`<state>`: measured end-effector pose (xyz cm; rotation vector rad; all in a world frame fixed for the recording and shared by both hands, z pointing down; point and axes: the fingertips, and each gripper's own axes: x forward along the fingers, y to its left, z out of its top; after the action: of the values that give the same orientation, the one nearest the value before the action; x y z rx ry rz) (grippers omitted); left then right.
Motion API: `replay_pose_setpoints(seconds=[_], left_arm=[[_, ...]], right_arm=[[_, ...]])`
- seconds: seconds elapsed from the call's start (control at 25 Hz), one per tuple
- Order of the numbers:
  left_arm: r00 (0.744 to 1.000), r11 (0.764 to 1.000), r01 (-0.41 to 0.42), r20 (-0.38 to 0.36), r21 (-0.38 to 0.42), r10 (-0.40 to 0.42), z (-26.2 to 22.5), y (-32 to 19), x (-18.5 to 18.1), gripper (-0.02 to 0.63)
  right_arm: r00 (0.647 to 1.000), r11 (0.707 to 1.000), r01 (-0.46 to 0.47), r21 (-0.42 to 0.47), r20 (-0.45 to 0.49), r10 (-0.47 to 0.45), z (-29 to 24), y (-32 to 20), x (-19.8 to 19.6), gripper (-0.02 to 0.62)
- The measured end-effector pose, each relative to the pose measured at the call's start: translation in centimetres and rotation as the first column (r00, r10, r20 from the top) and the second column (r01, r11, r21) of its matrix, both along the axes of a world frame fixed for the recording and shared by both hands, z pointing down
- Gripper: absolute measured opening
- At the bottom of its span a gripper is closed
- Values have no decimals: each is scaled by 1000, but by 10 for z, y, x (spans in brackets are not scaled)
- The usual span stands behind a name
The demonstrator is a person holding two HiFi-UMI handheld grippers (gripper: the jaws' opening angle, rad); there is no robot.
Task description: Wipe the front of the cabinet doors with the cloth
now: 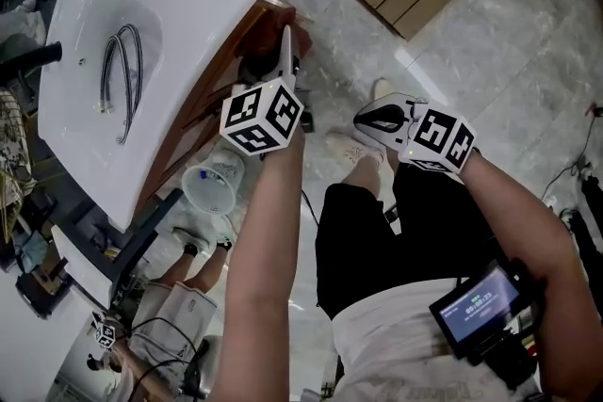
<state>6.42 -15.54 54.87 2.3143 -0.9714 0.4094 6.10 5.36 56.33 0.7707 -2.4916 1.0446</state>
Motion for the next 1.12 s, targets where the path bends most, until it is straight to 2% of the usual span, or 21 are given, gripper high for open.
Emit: replay_pose_setpoints(seconds=[0.24, 0.32, 0.44, 0.6, 0.84, 0.96, 1.12], left_arm=[[995, 996, 89, -49, 26, -88, -49, 6, -40, 117], [997, 997, 70, -38, 45, -69, -58, 4, -52, 118], [999, 996, 13, 31, 93, -16, -65, 16, -63, 118], [994, 987, -81, 82, 137, 70, -90, 66, -59, 118], [983, 973, -166, 110, 161, 149, -137, 138, -62, 118], [978, 970, -193, 108, 150, 178, -159, 170, -67, 118], [980, 968, -175, 124, 182, 154, -187, 176, -89, 118]], right_arm=[[999, 999, 36, -2, -25, -36, -21, 20, -7, 14], [999, 999, 39, 7, -24, -38, -23, 18, -11, 14], [999, 999, 32, 18, -14, -32, -29, 17, -14, 14], [1000, 999, 19, 44, 11, -20, -61, 17, -15, 14], [994, 988, 104, 117, 10, -106, -113, 10, -24, 14], [993, 985, 119, 127, -6, -119, -135, 15, -20, 14], [995, 979, 95, 181, 9, -98, -167, -11, -16, 14]])
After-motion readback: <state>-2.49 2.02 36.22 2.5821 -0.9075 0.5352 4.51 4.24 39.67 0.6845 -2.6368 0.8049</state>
